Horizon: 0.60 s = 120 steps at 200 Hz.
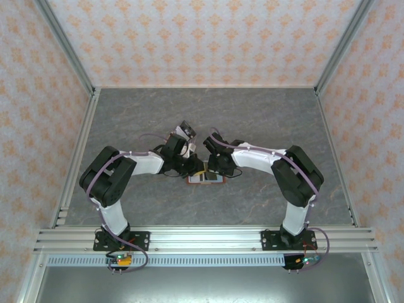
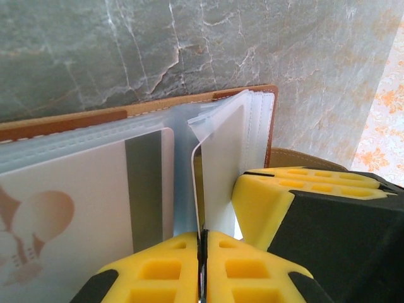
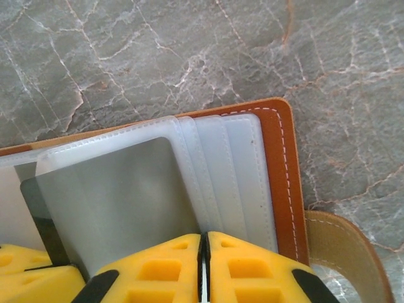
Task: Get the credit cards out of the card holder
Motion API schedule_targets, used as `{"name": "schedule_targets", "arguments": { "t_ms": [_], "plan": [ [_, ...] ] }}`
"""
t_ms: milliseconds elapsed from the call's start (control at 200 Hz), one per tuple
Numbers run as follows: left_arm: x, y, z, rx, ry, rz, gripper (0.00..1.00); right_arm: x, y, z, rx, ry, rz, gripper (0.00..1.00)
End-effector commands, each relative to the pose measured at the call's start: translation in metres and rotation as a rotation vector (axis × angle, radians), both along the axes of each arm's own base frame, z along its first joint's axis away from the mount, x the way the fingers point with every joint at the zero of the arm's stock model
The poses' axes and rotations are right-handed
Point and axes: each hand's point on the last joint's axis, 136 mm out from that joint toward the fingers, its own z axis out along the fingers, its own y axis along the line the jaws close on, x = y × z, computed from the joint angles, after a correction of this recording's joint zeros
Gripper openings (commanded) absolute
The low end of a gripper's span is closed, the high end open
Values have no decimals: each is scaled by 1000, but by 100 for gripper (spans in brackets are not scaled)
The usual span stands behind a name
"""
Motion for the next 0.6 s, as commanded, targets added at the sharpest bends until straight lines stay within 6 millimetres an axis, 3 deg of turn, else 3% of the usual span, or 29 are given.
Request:
{"name": "schedule_targets", "arguments": {
  "t_ms": [0, 596],
  "plan": [
    [3, 3, 18, -35, -47, -2, 9, -18, -38, -35, -181, 80, -41, 11],
    [-3, 23, 17, 16, -47, 14, 0, -14, -34, -26, -149, 58, -51, 11]
  ]
}}
